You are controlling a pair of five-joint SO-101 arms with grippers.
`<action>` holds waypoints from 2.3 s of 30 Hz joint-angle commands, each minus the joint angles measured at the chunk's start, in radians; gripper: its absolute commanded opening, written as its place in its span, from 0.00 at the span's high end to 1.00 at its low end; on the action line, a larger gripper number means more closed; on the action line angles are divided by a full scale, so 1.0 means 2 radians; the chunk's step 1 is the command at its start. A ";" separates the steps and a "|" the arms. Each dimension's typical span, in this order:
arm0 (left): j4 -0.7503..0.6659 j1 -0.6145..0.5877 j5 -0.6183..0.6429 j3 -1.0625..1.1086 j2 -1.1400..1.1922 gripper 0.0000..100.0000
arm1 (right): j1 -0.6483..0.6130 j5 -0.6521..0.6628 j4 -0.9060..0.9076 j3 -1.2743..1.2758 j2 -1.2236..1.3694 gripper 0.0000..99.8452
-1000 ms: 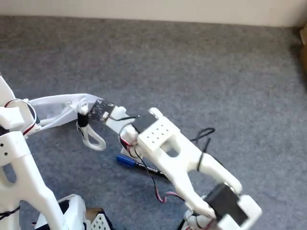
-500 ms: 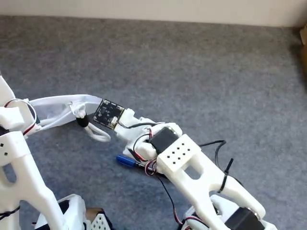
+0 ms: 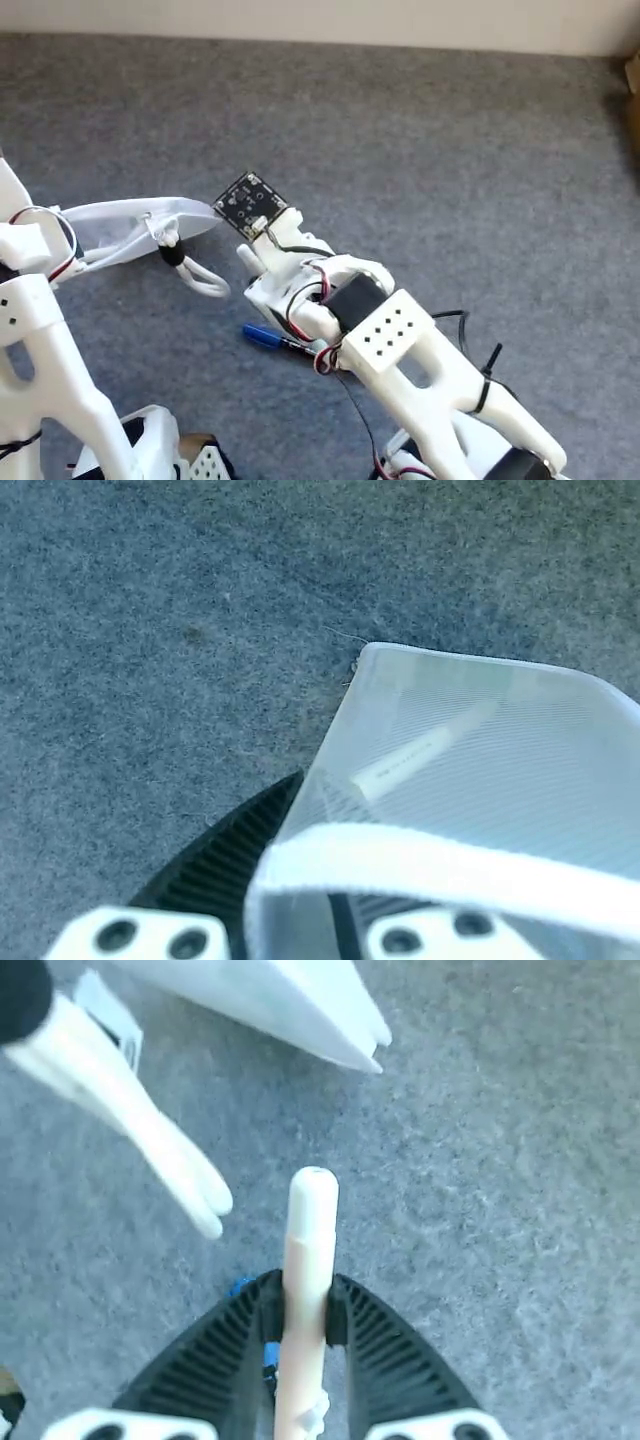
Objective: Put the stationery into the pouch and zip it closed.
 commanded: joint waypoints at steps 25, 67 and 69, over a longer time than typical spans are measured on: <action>-0.015 -0.006 0.006 0.022 0.016 0.99 | 0.005 -0.068 -0.113 0.122 -0.321 0.99; -0.015 -0.006 0.006 0.022 0.016 0.99 | -0.023 -0.068 -0.496 0.099 -0.411 0.99; -0.015 -0.006 0.006 0.022 0.016 0.99 | -0.040 -0.065 -0.511 0.095 -0.390 0.99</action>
